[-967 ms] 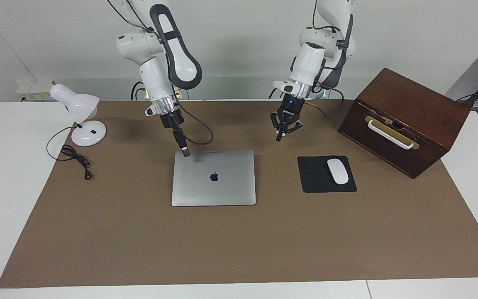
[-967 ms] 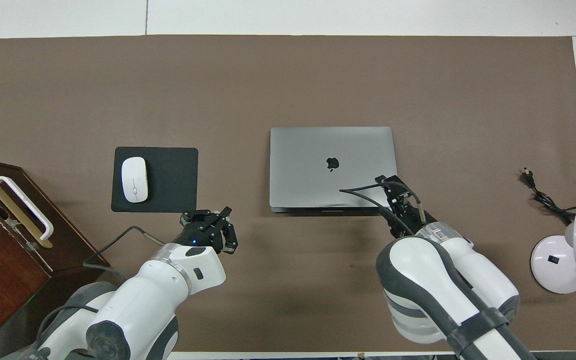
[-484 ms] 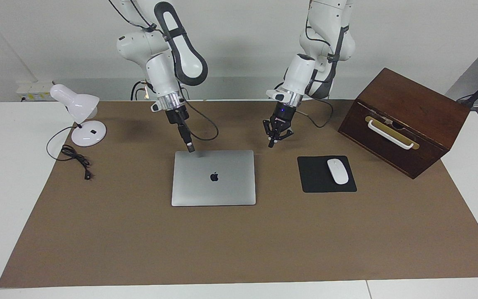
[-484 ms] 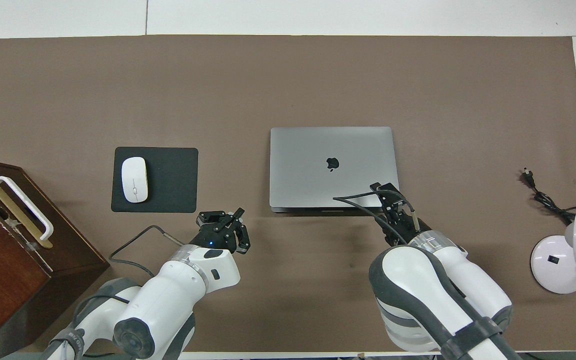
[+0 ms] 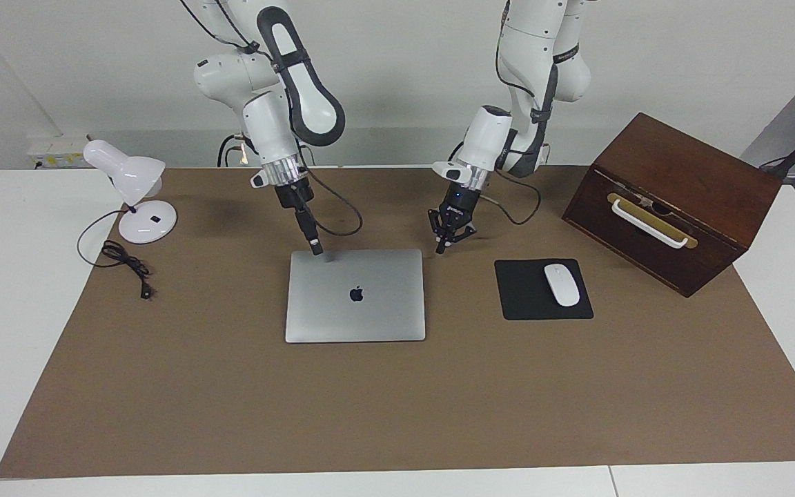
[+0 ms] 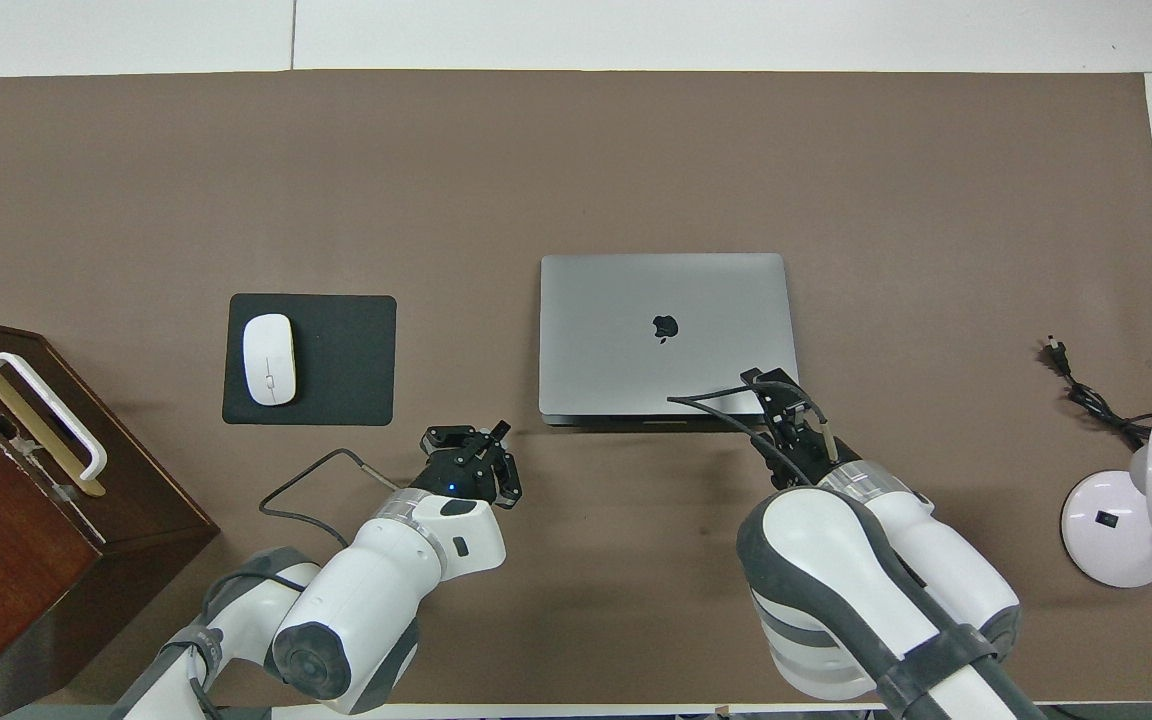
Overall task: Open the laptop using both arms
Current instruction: 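Move the left gripper to the laptop's near edge to brace it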
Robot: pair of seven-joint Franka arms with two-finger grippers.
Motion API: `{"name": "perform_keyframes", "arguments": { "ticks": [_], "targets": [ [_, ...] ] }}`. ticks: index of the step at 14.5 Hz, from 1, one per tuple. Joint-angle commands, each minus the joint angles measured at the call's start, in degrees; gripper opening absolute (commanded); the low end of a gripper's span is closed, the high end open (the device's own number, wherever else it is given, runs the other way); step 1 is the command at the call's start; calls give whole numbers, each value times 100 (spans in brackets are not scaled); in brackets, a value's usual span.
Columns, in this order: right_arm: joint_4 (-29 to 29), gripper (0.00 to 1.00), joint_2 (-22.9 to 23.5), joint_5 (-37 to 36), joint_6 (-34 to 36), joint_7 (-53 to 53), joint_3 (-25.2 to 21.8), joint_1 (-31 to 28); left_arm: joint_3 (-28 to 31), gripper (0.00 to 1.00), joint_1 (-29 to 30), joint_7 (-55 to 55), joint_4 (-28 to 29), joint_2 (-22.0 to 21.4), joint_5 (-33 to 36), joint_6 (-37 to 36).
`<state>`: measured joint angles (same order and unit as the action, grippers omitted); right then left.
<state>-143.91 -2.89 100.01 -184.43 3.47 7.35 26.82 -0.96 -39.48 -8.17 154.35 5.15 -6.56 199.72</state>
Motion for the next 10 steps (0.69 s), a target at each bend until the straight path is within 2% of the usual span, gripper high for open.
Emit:
{"name": "perform_keyframes", "arguments": {
  "ticks": [1,6,10],
  "targets": [
    [126,100,105,133,127,-321,3,-160,87,0,-148,-115,-325,258,-82,111],
    [223,100,166,133,118,-426,3,-195,87,0,-280,-123,-686,575,-82,111],
    [223,100,166,133,118,-462,12,-195,114,0,-359,-132,-757,654,-56,111]
  ]
}}
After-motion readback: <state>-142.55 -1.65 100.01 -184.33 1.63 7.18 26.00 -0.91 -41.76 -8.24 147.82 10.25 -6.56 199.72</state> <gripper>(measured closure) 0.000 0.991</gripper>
